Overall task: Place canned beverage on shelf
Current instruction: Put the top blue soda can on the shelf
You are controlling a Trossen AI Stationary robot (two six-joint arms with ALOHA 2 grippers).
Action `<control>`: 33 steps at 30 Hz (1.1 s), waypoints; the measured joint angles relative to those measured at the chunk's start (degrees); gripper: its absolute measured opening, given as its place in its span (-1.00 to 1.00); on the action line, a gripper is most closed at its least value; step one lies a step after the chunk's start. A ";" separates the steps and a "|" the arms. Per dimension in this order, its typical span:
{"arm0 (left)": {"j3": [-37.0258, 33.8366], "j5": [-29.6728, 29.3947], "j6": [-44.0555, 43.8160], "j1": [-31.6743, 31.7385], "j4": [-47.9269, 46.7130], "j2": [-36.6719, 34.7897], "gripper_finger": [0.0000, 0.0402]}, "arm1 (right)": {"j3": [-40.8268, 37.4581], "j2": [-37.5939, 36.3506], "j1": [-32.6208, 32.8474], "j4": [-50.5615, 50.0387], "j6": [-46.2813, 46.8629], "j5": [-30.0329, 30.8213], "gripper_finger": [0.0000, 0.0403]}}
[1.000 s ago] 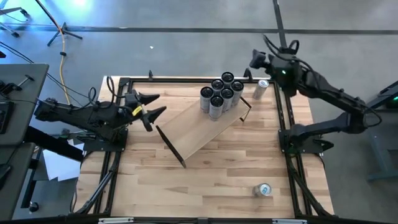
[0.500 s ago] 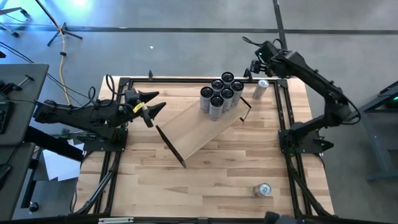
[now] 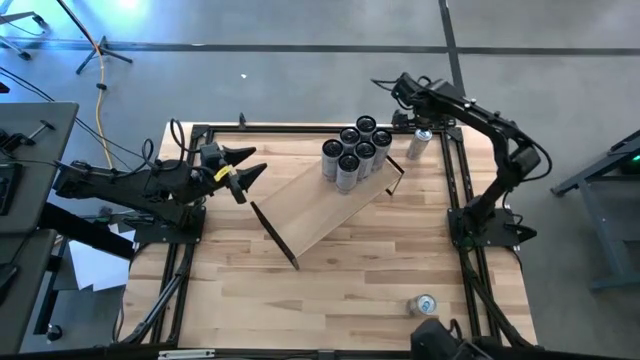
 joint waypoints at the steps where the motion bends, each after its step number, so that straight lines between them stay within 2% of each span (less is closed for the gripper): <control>1: 0.00 -0.02 0.00 0.00 -0.02 0.00 0.44 | -0.01 0.25 -0.22 0.12 0.01 -0.01 0.84; 12: -0.02 0.00 0.11 0.00 -0.11 0.02 0.44 | -4.74 0.77 -5.99 3.46 -1.20 -8.00 0.84; 19: -0.02 0.00 0.11 0.00 -0.19 0.02 0.44 | -5.30 0.77 -7.11 7.36 -1.12 -12.46 0.84; 33: -0.02 0.00 -0.65 0.00 -1.40 0.02 0.44 | -5.92 0.74 -7.23 6.00 -1.50 -12.37 0.84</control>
